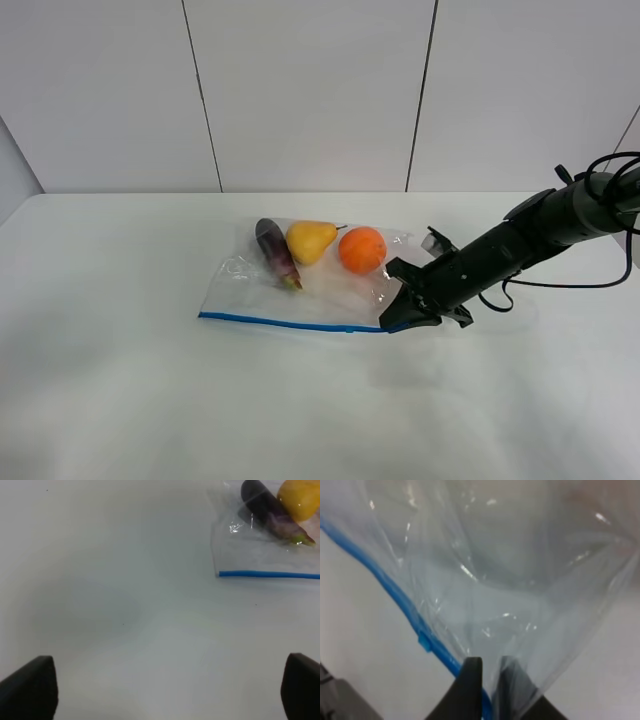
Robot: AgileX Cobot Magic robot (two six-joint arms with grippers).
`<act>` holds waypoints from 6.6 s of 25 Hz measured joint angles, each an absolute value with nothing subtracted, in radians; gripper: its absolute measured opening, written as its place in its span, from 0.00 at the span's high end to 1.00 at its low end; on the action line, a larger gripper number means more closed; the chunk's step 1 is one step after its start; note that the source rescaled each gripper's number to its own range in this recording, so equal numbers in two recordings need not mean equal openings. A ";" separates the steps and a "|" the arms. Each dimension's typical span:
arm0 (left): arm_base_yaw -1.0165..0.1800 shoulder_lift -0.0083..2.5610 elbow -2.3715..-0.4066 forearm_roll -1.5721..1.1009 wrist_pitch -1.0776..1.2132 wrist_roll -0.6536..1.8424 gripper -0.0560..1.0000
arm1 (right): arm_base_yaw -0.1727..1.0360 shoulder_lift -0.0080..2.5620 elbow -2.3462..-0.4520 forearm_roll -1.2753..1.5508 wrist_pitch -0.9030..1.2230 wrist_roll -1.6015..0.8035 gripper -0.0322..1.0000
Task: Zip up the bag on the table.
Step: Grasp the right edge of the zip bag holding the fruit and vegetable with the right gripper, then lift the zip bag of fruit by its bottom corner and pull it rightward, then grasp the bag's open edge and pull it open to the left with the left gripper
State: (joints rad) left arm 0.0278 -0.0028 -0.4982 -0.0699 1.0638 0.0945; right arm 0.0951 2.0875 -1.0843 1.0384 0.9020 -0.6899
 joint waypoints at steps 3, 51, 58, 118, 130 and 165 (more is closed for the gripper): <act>0.028 -0.003 -0.498 -0.070 1.064 0.095 0.00 | 0.095 2.087 -1.084 1.038 0.904 -0.690 0.84; 0.028 -0.003 -0.498 -0.070 1.064 0.095 0.00 | 0.095 2.089 -1.475 1.085 1.128 -0.521 0.97; 0.028 0.055 -0.554 -0.069 1.009 0.095 0.00 | 0.095 2.089 -1.475 1.085 1.126 -0.521 0.97; -0.675 1.840 -1.088 -0.484 -0.180 1.395 0.00 | 0.095 2.089 -1.475 1.084 1.121 -0.525 0.97; -0.675 1.889 -1.087 -0.484 -0.259 1.322 0.45 | 0.095 2.089 -1.475 1.084 1.120 -0.524 0.97; -0.619 1.889 -1.087 -0.473 -0.263 1.430 0.94 | 0.096 2.089 -1.479 1.120 1.099 -0.521 0.97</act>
